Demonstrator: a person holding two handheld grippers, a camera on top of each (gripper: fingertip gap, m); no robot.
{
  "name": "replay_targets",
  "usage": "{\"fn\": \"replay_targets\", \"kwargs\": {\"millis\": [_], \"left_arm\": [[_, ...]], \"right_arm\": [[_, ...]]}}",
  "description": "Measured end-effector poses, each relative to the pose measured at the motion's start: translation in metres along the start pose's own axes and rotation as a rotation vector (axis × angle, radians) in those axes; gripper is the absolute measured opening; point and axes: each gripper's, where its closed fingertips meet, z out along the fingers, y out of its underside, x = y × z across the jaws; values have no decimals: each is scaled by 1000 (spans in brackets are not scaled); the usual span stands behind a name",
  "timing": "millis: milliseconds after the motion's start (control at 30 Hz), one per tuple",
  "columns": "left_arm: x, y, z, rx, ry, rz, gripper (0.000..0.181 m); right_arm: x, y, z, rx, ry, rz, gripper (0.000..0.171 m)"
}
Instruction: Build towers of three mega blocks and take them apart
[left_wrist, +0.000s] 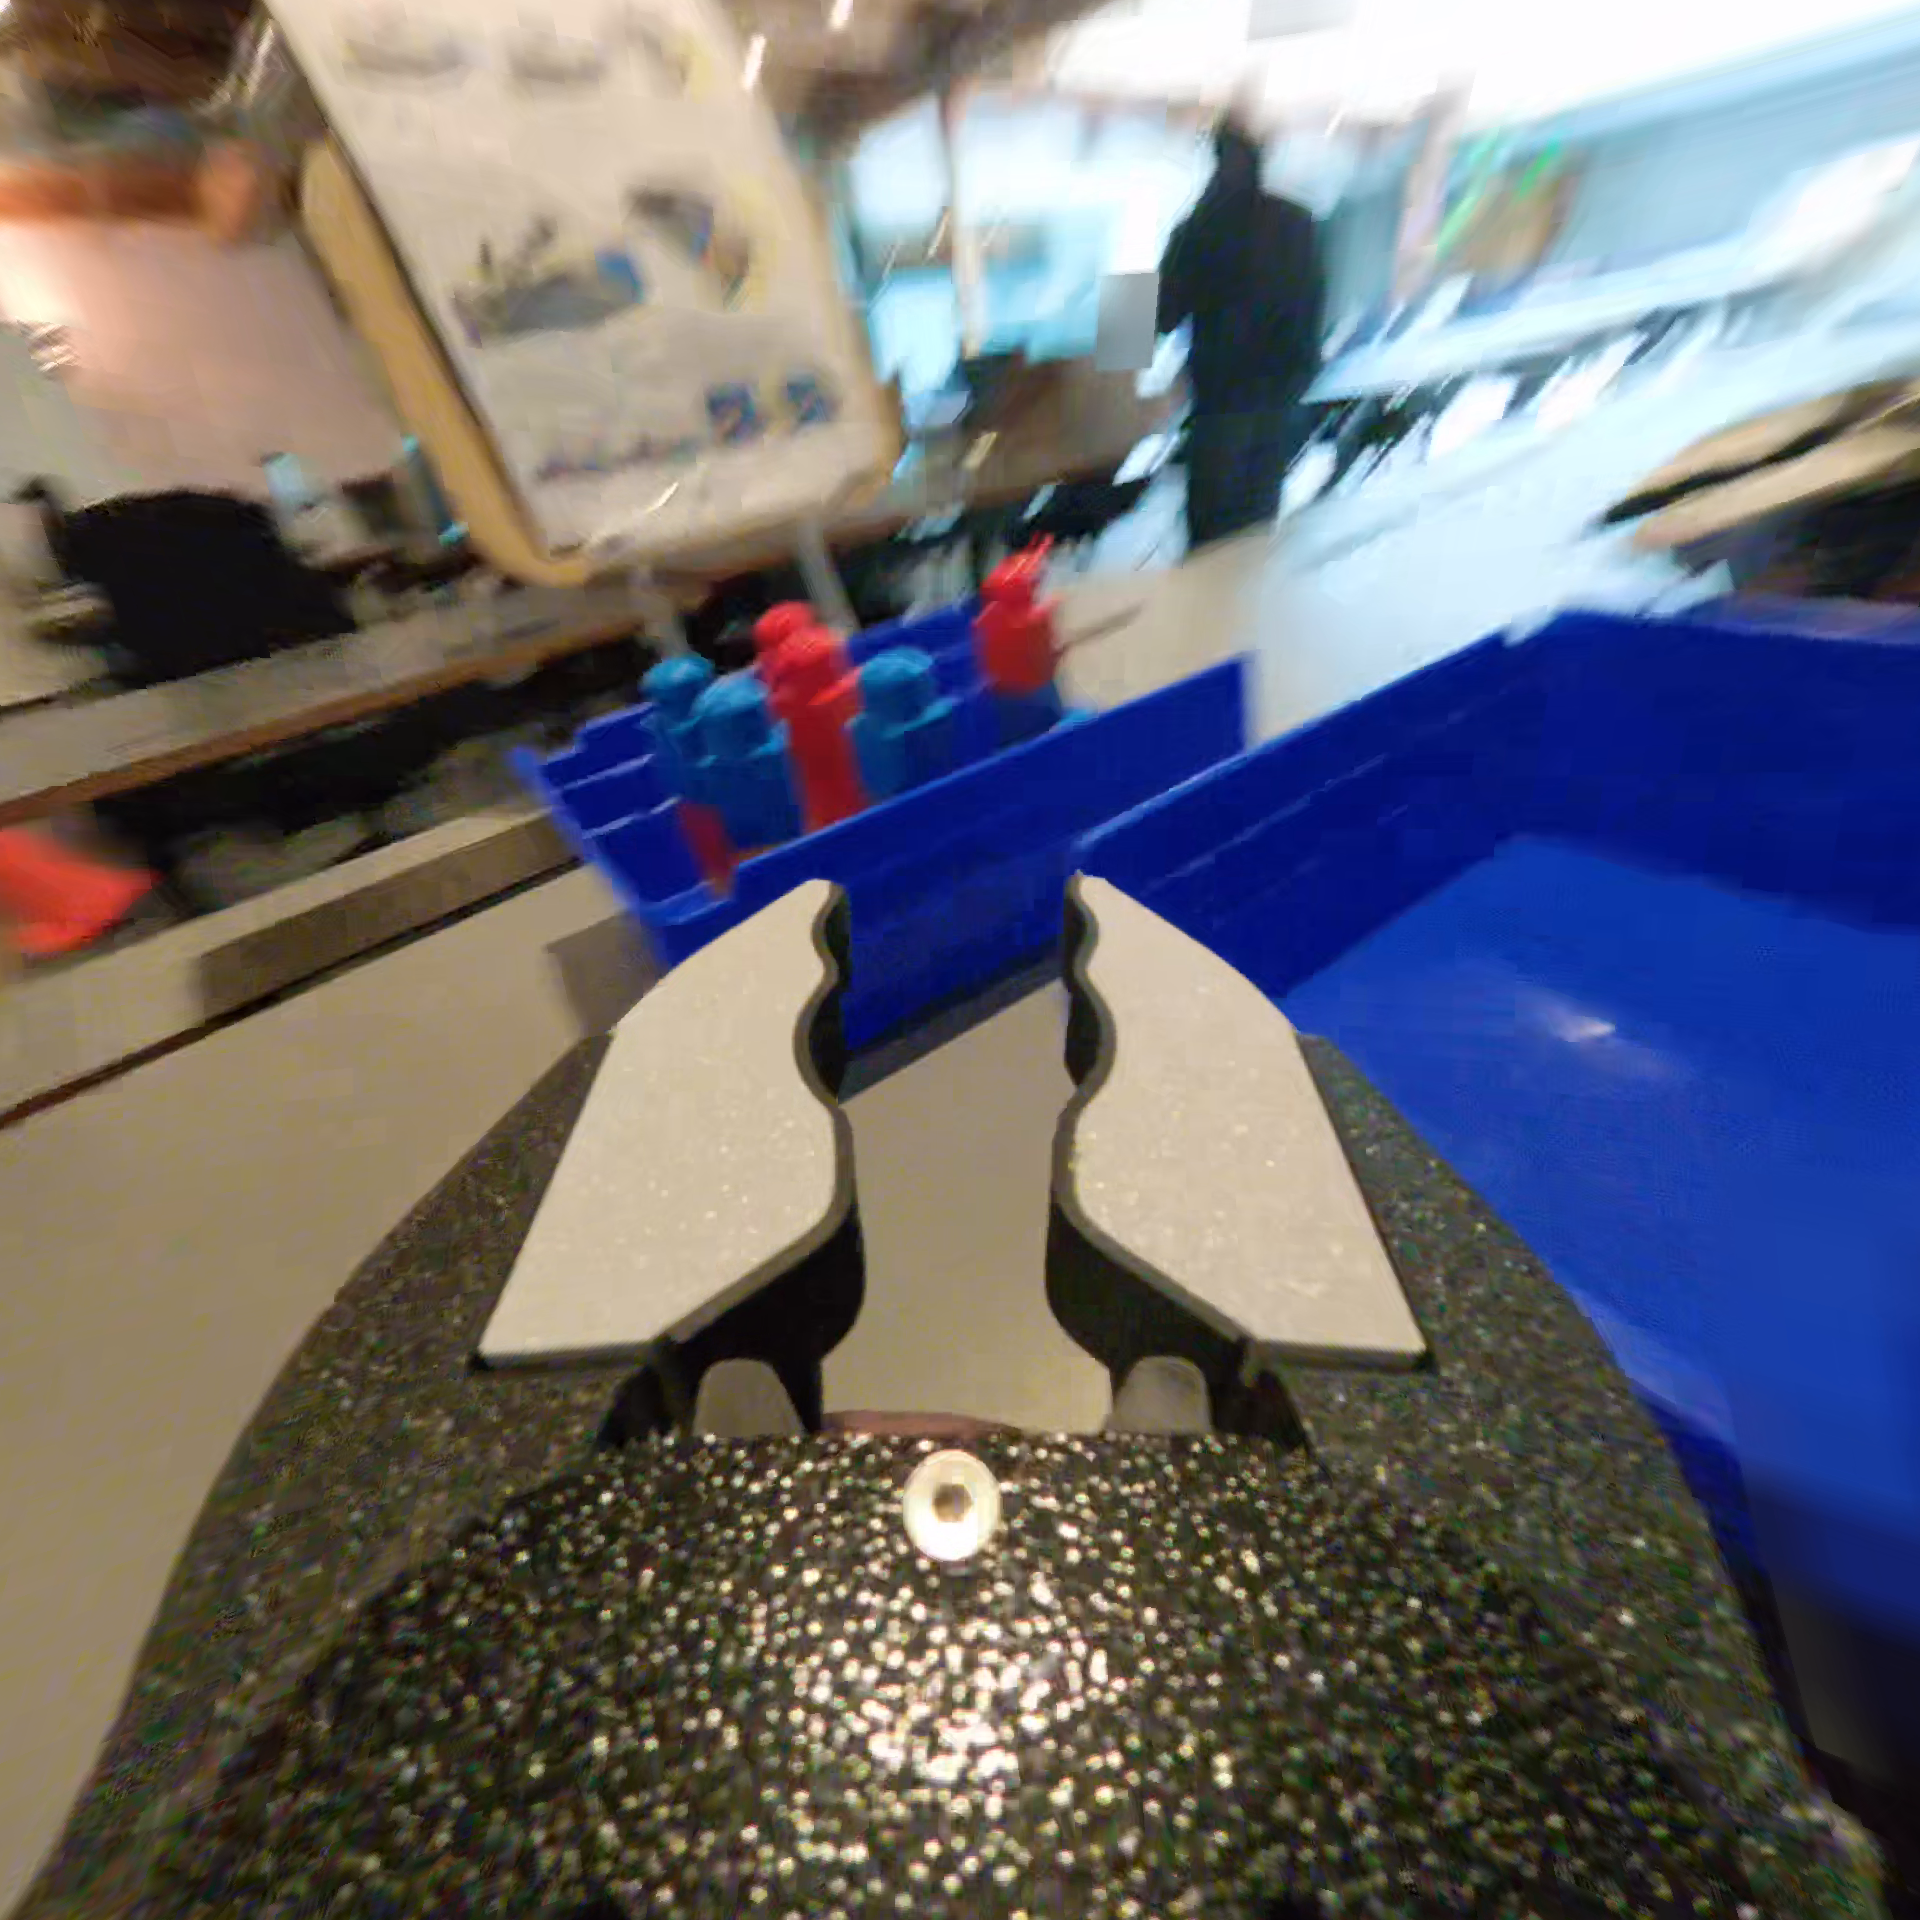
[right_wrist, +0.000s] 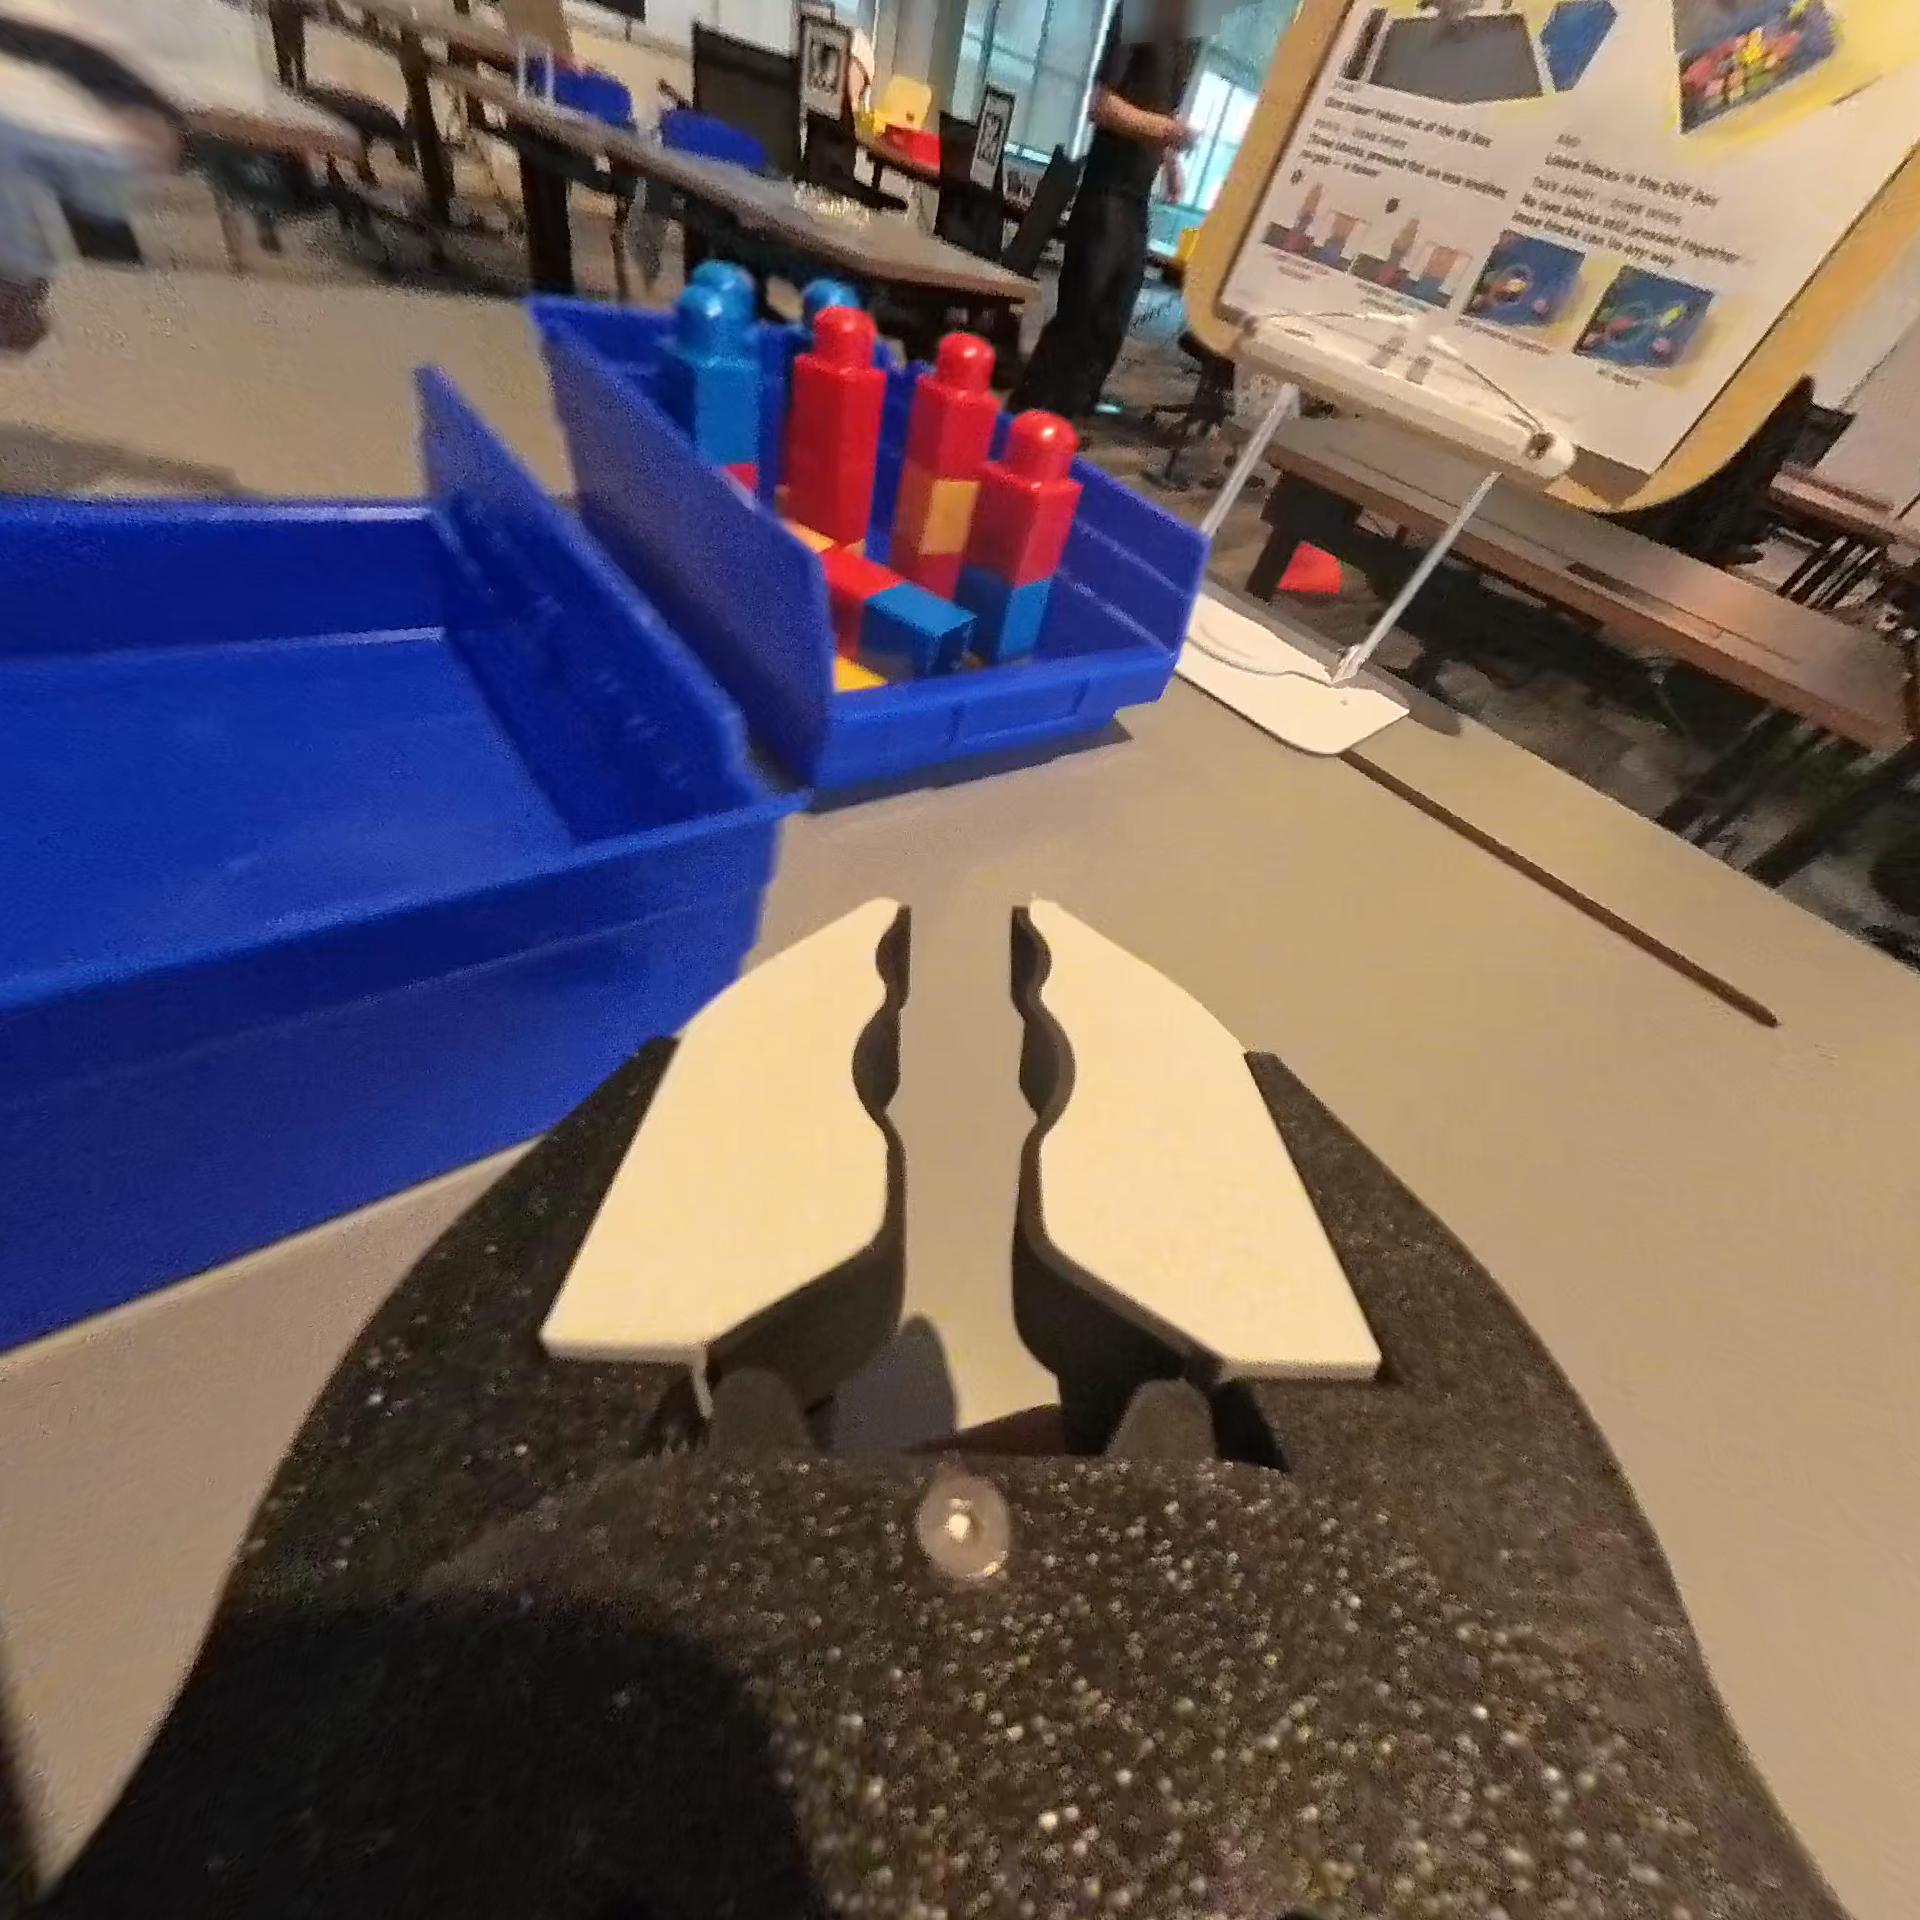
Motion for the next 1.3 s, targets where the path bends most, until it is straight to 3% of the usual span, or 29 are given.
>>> {"fn": "replay_targets", "kwargs": {"millis": [133,233,333,533,733,933,1067,1300], "left_arm": [[-22,15,53,-316,-97,266,38],[-28,18,84,-427,-92,363,39],[-33,29,104,-538,-43,447,48],[-50,57,123,-668,20,551,19],[-58,59,115,-726,63,544,15],[-87,65,91,-826,15,565,16],[-105,69,71,-856,-35,555,16],[-131,76,35,-883,-97,528,17]], "right_arm": [[-42,-6,-45,-97,27,-59,14],[-70,-4,-68,-217,8,77,10],[-100,-10,-78,-227,-83,96,12],[-154,-44,-79,-134,-305,63,13],[-155,-41,-62,-255,-240,10,6],[-149,-35,-53,-358,-171,-45,8],[-163,-32,-48,-388,-226,-76,9],[-153,-4,-40,-561,-158,-211,0]]}}
